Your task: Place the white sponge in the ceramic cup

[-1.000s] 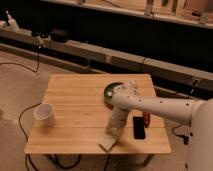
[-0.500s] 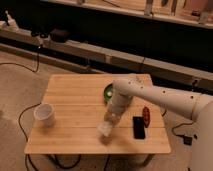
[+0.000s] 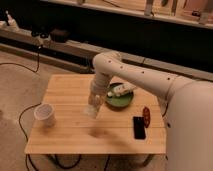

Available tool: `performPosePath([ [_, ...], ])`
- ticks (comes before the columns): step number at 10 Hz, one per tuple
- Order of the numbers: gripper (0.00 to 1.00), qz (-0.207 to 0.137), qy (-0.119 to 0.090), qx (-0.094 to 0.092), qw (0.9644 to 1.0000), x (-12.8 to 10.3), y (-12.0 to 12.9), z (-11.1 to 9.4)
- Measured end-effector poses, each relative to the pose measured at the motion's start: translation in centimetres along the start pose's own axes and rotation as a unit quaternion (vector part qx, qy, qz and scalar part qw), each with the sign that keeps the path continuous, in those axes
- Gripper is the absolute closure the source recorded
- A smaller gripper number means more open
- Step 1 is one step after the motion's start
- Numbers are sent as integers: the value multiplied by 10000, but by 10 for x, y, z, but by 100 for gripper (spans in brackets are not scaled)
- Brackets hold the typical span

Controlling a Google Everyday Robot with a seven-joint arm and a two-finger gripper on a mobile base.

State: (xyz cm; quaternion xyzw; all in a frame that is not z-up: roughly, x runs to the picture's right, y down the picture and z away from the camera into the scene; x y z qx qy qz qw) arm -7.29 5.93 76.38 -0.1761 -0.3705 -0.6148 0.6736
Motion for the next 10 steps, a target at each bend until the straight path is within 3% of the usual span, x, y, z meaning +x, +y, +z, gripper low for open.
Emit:
performPosePath([
  [3, 90, -793, -56, 205, 9966, 0, -61, -10],
  [6, 90, -1396, -175, 437, 9891, 3, -102, -23],
  [10, 90, -1869, -465, 248, 9810, 16, -128, -3],
])
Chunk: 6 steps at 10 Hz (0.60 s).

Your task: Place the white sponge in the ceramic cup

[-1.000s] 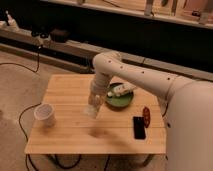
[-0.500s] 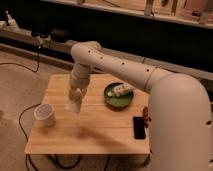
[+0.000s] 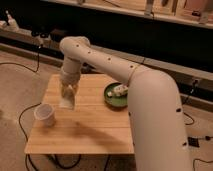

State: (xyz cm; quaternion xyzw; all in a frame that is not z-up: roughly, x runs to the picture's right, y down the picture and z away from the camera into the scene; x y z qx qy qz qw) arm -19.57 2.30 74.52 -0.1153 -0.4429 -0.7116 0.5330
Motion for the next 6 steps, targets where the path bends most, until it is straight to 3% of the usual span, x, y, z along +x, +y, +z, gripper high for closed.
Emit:
performPosePath([
  [3, 90, -216, 98, -291, 9993, 22, -11, 23],
  [6, 90, -376, 172, -372, 9985, 23, -25, 48],
])
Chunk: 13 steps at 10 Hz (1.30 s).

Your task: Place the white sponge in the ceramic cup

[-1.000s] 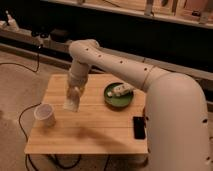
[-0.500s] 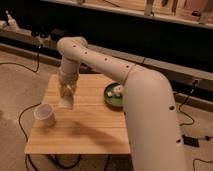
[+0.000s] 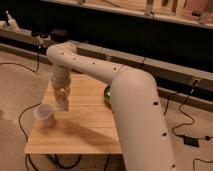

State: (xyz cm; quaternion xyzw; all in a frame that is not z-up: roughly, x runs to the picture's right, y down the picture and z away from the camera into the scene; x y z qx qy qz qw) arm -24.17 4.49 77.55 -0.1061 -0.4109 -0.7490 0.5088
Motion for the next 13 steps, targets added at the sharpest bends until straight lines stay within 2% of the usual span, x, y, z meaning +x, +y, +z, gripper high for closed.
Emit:
performPosePath([
  [3, 90, -12, 23, -64, 10000, 0, -9, 18],
  [5, 90, -75, 97, -65, 9999, 5, -23, 12],
  [8, 90, -191, 39, -41, 9998, 4, -39, -2],
  [13, 90, -459, -25, -132, 9989, 12, -68, -2],
])
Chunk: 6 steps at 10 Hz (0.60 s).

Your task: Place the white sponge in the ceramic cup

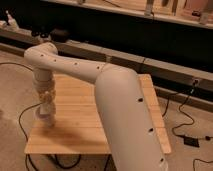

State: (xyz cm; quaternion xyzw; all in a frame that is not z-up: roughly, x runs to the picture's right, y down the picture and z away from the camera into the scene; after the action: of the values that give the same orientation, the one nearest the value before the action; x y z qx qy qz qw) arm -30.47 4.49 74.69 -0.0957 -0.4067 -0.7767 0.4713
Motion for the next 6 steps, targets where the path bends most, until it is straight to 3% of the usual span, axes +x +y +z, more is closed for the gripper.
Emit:
performPosePath([
  [5, 89, -81, -97, 66, 9999, 16, -4, 11],
  [6, 85, -127, -95, 75, 9998, 19, -7, 14],
])
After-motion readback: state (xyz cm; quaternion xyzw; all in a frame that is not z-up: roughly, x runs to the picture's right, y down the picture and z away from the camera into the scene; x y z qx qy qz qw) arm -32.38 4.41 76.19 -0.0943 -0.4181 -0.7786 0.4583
